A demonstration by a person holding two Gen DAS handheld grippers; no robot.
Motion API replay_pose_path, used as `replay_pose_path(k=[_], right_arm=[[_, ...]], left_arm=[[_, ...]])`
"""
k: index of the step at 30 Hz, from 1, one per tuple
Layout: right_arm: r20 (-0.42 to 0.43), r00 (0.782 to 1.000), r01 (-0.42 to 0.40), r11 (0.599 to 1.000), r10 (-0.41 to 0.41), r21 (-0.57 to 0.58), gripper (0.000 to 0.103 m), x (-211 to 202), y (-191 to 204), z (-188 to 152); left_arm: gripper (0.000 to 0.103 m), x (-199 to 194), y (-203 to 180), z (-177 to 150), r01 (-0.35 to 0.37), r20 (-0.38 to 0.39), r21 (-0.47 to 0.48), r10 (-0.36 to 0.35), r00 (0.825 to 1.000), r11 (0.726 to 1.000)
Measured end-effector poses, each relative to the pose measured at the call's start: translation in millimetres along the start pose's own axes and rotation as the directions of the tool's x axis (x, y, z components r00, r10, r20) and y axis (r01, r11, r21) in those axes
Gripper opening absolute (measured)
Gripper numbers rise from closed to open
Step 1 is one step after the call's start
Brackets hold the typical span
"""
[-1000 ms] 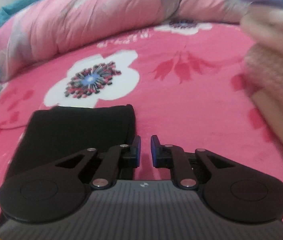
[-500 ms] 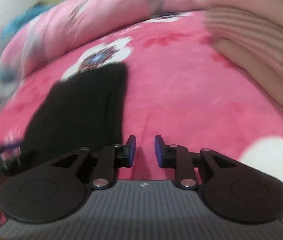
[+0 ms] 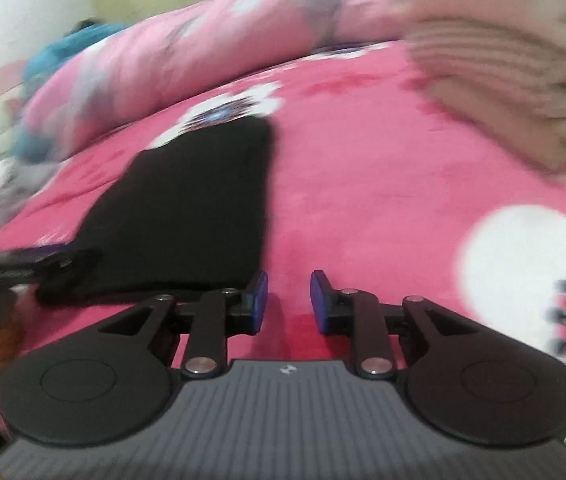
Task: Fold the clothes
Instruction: 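Lower the open right gripper to the black shirt's folded end edge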
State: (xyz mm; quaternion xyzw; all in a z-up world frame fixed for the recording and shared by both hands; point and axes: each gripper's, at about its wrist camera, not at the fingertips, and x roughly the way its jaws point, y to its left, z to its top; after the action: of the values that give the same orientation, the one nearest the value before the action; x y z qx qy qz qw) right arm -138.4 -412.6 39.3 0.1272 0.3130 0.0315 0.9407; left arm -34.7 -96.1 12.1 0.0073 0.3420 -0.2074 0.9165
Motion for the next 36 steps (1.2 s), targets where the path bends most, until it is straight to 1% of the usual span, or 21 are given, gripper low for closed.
replay_pose_path(k=[1, 3, 5, 6, 8, 10, 11, 12, 13, 14, 17, 19, 21, 23, 26, 27, 29, 31, 34, 36], right_arm=[[0.017, 1.0, 0.019, 1.0, -0.02, 0.004, 0.023, -6.9, -1.2, 1.6], [0.06, 0.998, -0.022, 1.0, 0.022, -0.005, 0.023, -10.9, 5.1, 8.4], [0.103, 0.993, -0.064, 0.998, 0.065, -0.016, 0.023, -14.7, 11.5, 15.3], [0.09, 0.993, -0.075, 0.997, 0.077, -0.032, 0.023, -7.9, 16.6, 14.4], [0.063, 0.993, -0.096, 0.993, 0.1, -0.063, 0.023, 6.4, 26.9, 12.3], [0.035, 0.992, -0.118, 0.989, 0.122, -0.093, 0.023, 20.7, 37.2, 10.2], [0.021, 0.991, -0.13, 0.986, 0.133, -0.108, 0.023, 27.9, 42.3, 9.2], [0.006, 0.99, -0.141, 0.982, 0.143, -0.122, 0.023, 35.1, 47.5, 8.1], [-0.024, 0.99, -0.14, 0.983, 0.138, -0.121, 0.023, 38.1, 44.6, -0.6], [0.004, 0.988, -0.155, 0.982, 0.156, -0.108, 0.023, 32.9, 39.0, -9.7], [-0.014, 0.986, -0.167, 0.982, 0.166, -0.088, 0.023, 19.8, 30.5, -17.8], [-0.036, 0.988, -0.154, 0.985, 0.152, -0.074, 0.023, 13.3, 27.1, -17.4], [-0.034, 0.99, -0.138, 0.988, 0.136, -0.073, 0.023, 5.3, 29.1, -10.9], [0.014, 0.989, -0.144, 0.986, 0.146, -0.084, 0.023, -1.3, 34.3, -2.9], [0.047, 0.986, -0.155, 0.983, 0.16, -0.097, 0.023, 5.2, 42.4, 8.6], [0.045, 0.988, -0.144, 0.984, 0.15, -0.107, 0.023, 8.1, 46.1, 10.1], [0.04, 0.989, -0.134, 0.983, 0.14, -0.122, 0.023, 12.5, 52.4, 10.9], [0.033, 0.989, -0.142, 0.982, 0.147, -0.124, 0.023, 13.8, 55.2, 8.5], [0.017, 0.989, -0.146, 0.982, 0.149, -0.116, 0.023, 13.5, 53.1, 1.1], [0.001, 0.99, -0.138, 0.984, 0.139, -0.108, 0.023, 14.2, 49.9, -2.3]], left_arm=[[0.103, -6.0, -1.5, 1.4, -0.019, 0.002, 0.008, 0.019, 1.0, 1.0], [0.103, -22.2, -6.9, 3.7, -0.054, 0.036, 0.032, 0.053, 0.998, 0.998], [0.103, -33.2, -15.2, 5.6, -0.062, 0.072, 0.052, 0.058, 0.996, 0.997], [0.103, -35.0, -20.6, 6.1, -0.062, 0.076, 0.067, 0.057, 0.996, 0.996], [0.103, -29.4, -35.0, 2.6, -0.064, 0.041, 0.128, 0.059, 0.997, 0.99], [0.103, -17.8, -46.5, -7.5, -0.089, -0.036, 0.181, 0.097, 0.995, 0.979], [0.103, -14.0, -48.0, -12.9, -0.097, -0.063, 0.178, 0.11, 0.992, 0.979], [0.103, -14.9, -43.6, -17.0, -0.089, -0.074, 0.137, 0.099, 0.992, 0.987], [0.103, -17.7, -37.2, -20.2, -0.072, -0.079, 0.084, 0.079, 0.994, 0.994], [0.103, -20.5, -34.0, -22.5, -0.062, -0.085, 0.072, 0.068, 0.994, 0.995], [0.103, -31.8, -32.1, -29.0, -0.058, -0.097, 0.122, 0.07, 0.993, 0.991], [0.103, -42.5, -30.6, -30.4, -0.054, -0.095, 0.123, 0.066, 0.993, 0.991], [0.103, -53.4, -30.5, -28.3, -0.062, -0.048, 0.123, 0.069, 0.996, 0.99], [0.103, -59.3, -34.3, -21.6, -0.077, 0.01, 0.129, 0.076, 0.997, 0.989], [0.102, -53.8, -41.6, -7.3, -0.095, 0.046, 0.134, 0.09, 0.995, 0.986], [0.102, -50.1, -43.0, -3.9, -0.107, 0.048, 0.133, 0.102, 0.994, 0.985], [0.101, -46.6, -37.5, -8.6, -0.135, 0.028, 0.11, 0.132, 0.991, 0.985], [0.096, -43.9, -30.3, -15.9, -0.163, 0.002, 0.083, 0.164, 0.987, 0.983], [0.097, -39.8, -19.3, -26.8, -0.207, -0.039, 0.043, 0.209, 0.977, 0.977], [0.098, -46.0, -14.1, -34.2, -0.212, -0.052, 0.036, 0.214, 0.975, 0.976]])
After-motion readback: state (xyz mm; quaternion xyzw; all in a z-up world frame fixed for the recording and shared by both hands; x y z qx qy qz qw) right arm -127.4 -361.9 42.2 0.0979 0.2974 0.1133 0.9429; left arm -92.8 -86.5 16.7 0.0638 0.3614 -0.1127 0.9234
